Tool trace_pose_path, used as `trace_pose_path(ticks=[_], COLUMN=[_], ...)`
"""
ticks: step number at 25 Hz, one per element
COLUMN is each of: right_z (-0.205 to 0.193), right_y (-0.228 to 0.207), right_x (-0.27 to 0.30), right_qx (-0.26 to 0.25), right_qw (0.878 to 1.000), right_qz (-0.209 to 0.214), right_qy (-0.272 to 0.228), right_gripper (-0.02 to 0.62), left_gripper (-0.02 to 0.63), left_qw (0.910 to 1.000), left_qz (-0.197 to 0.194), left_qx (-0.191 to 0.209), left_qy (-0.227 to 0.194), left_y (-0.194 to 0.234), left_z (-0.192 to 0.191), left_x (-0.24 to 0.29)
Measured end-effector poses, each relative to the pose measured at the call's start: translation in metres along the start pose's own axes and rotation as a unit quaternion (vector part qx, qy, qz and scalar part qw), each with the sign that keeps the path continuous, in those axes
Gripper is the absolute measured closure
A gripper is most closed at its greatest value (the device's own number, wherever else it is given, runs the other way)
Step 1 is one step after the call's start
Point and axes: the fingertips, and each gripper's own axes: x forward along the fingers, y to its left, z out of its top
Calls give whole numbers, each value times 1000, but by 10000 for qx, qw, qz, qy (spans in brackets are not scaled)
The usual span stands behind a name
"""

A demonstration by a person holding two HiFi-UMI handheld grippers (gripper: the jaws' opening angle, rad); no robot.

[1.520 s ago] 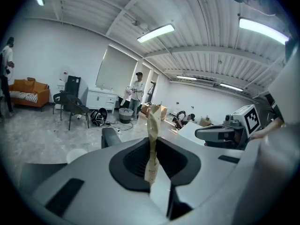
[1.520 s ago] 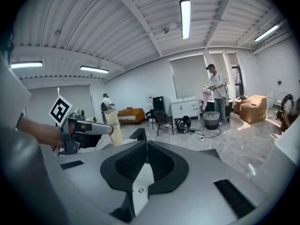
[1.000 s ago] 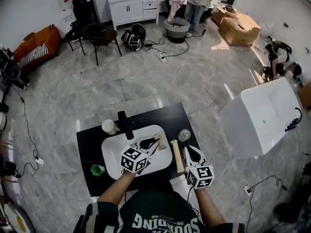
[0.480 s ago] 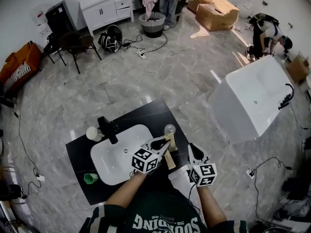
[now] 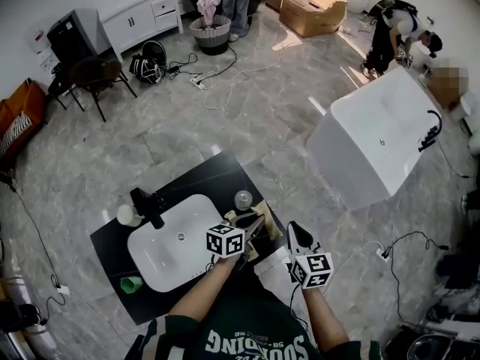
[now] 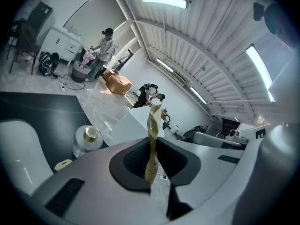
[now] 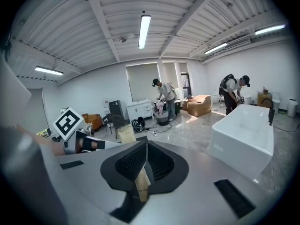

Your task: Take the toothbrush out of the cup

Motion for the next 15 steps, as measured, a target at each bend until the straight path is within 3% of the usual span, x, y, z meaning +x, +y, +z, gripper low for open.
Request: trace_pose_path(ticks=[6,11,15], right_z=[-2,-3,-7], right_y=[-11,-15,-16], right_x=[-5,-5,-4], right_qx=[11,15,11], right_qw=[9999,9999,9998], right_qz=[-116,-149,-152], right_qy=[10,59,89], right_gripper=[554,554,554], left_gripper=[555,555,555], left_qw=[9953,9854,9770], left_qz=[-171,-264,-76], left_qx=[-907,-1592,-1998], left_qy=[283,546,733], left_y=[17,28,46], left_z=[-32,-62,-83], left_x=[17,23,29])
